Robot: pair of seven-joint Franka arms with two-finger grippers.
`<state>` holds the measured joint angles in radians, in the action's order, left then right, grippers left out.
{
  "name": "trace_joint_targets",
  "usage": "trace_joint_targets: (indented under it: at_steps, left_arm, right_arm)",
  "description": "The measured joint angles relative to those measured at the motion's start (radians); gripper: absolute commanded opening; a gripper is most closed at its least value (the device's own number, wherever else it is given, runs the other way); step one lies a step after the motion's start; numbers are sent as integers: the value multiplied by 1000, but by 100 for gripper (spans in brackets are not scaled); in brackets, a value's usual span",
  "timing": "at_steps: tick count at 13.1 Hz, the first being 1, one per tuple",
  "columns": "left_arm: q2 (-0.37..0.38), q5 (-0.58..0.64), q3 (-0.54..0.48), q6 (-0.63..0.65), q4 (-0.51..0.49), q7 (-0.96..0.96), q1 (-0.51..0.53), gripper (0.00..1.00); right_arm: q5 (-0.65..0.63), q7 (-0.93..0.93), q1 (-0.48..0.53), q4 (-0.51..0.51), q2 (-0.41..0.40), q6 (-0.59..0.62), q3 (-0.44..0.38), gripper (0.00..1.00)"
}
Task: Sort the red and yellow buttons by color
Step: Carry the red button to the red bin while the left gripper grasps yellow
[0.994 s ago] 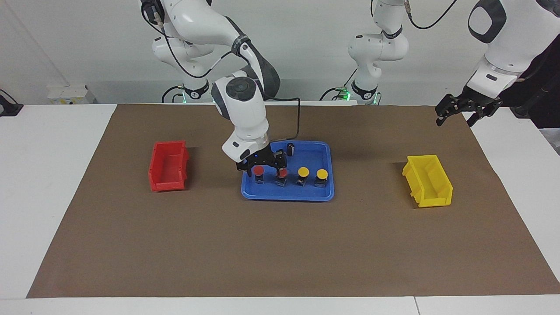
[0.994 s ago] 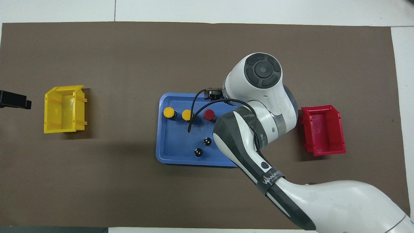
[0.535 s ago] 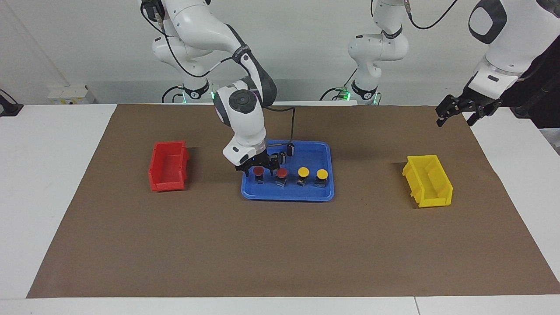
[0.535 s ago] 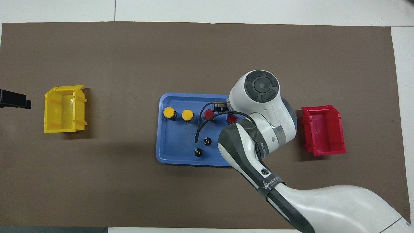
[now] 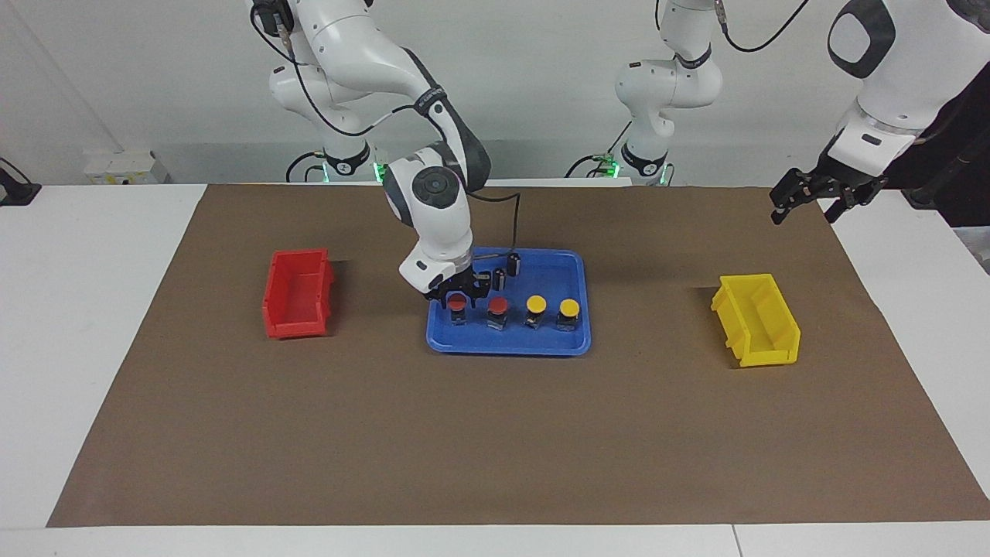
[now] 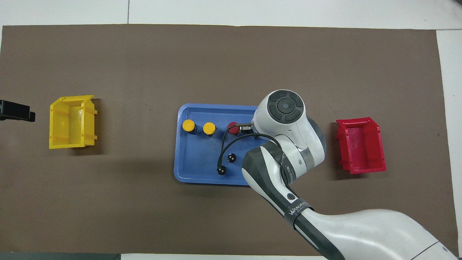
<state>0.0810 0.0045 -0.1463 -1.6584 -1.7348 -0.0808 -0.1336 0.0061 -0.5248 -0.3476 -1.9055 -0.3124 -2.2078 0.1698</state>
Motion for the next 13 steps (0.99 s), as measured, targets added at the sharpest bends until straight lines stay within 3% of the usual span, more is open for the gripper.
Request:
trace_joint_targets:
  at_steps: [3,5,7,10,13]
  left_arm:
    - [0,0,2,-13,-2,1,-1,99]
    - [-3,0,19,-80,-27,93,-31,84]
    - [-25,0,36,-202,-83,341,-171,75]
    - [-111,0,53,-364,-146,584,-373,71]
    - [-239,-6,54,-487,-153,664,-461,70]
  right_arm:
    - [-3,1,5,62,8,95,-6,23]
    - [-6,56,49,199,37,299,-12,23]
    - [-6,224,177,248,124,462,-14,23]
    - [-4,489,378,114,260,509,-18,24]
    - [-4,705,514,-99,332,354,-19,24]
